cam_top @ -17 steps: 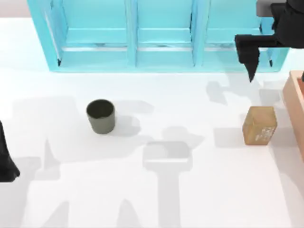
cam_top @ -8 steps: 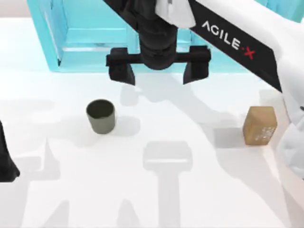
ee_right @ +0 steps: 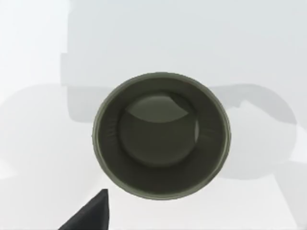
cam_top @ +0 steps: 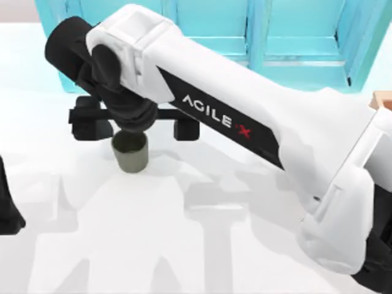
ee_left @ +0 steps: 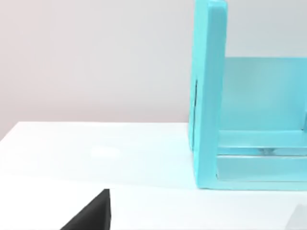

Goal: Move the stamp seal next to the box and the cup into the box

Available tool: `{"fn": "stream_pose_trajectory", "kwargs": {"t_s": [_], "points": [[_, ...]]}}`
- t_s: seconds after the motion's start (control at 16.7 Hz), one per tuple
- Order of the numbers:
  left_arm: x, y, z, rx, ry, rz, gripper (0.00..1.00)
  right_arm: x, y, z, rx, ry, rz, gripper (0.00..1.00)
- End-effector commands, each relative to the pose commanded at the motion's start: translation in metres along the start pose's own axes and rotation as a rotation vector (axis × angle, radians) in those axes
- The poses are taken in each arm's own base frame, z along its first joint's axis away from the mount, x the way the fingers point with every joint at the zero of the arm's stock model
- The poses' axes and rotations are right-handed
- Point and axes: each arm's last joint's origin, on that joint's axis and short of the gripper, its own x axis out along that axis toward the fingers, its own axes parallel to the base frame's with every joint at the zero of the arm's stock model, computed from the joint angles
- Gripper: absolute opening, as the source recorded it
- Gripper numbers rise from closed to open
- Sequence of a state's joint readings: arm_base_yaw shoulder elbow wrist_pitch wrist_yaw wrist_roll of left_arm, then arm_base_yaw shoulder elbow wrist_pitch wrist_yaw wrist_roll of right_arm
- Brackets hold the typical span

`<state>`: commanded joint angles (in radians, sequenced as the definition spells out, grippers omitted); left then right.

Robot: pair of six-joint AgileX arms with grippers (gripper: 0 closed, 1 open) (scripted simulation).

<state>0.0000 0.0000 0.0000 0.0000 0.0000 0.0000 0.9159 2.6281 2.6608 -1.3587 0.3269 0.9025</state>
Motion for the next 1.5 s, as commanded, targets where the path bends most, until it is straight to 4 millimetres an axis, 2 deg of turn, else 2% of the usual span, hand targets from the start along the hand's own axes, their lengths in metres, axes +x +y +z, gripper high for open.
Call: {"fn": "stream_pose_trajectory", "kwargs": {"t_s": [0.24,0.66,0.96,1.5], "points": [[0.0,0.0,0.0,0.0,0.0,0.0,1.0,0.011,0.0,0.001,0.0,0.001,0.0,1.0],[0.0,0.0,0.0,0.0,0.0,0.0,1.0,0.075,0.0,0.0,0.0,0.0,0.0,1.0],[0.0,0.0,0.0,0.0,0.0,0.0,1.0,0.08,0.0,0.0,0.0,0.0,0.0,1.0],[0.0,0.0,0.0,0.0,0.0,0.0,1.0,0.08,0.0,0.0,0.0,0.0,0.0,0.32]]}}
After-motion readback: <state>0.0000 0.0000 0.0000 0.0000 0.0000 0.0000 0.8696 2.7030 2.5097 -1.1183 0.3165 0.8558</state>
